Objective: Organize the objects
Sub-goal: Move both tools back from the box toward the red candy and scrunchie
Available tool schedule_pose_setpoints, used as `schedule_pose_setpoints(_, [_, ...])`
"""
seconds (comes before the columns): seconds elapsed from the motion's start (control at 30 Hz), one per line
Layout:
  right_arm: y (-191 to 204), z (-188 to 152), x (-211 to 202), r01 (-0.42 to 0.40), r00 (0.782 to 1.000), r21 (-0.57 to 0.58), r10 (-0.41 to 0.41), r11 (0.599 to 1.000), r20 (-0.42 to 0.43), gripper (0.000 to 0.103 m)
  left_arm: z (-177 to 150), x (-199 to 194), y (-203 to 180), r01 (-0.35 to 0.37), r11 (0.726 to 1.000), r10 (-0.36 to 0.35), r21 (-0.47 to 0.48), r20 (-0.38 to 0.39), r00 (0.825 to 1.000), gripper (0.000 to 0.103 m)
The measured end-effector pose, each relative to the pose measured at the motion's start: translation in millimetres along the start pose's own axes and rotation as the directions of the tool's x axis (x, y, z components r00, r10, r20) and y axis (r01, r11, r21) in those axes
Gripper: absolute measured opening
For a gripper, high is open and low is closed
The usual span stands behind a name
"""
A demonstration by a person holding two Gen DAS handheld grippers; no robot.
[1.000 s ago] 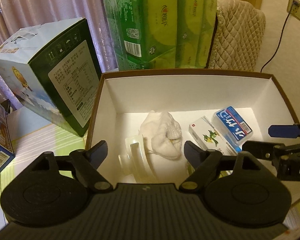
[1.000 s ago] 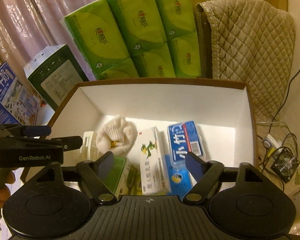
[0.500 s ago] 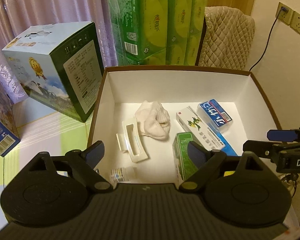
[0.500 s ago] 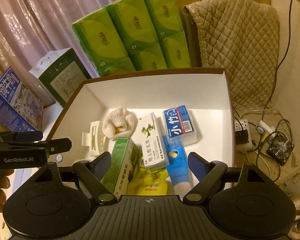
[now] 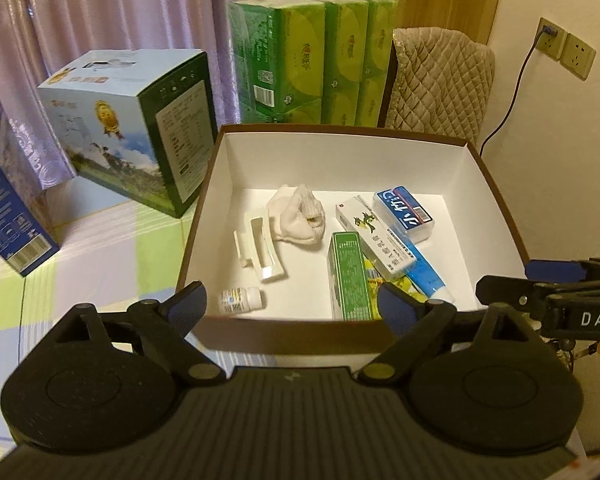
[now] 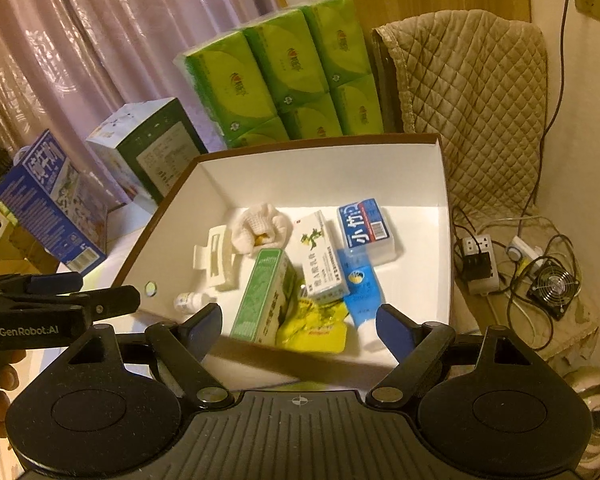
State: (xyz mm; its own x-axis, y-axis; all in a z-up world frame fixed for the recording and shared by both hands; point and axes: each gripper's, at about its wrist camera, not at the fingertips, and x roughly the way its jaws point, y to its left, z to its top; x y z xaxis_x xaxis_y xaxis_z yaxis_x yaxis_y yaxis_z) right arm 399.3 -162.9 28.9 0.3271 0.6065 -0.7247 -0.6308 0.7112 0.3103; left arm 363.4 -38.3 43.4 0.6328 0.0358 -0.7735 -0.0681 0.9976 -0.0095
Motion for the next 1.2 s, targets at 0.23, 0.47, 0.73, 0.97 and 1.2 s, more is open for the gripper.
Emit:
schedule_pose_setpoints(0.23, [15,-22,-24,-0.008,1.0,-0.019,0.008,1.0,0.004,0.081,-24,-28,6,0.0,1.0,0.0,-0.029,0.003,1.0,0.091])
schedule_pose_setpoints(0.47, [33,-49,-42,-0.022,1.0,-0.033,0.022,0.999,-0.007,0.081,-55,-51,12,0.005,0.999,-0.005,-0.044,-0.011,1.0,0.091])
schedule_pose_setpoints(0.73, [55,-78,-56,-0.029,0.999,-0.045,0.027,0.999,-0.033,0.081,-88,-78,24,0.0,0.998,-0.001,-0.065,-0.017,1.0,0.091])
schedule_pose_setpoints(0.97, [72,-98,-65,-0.025,0.999,-0.053,0.023,0.998,-0.043,0.081,-110,-98,35,-0.009,0.997,0.007,-0.072,-0.019,1.0,0.091])
schedule_pose_setpoints(1.2, [84,-118,-69,-0.022,0.998,-0.055,0.018,0.998,-0.064,0.081,-128,-110,41,-0.014,0.997,0.012,-0.072,-0.03,0.999,0.091])
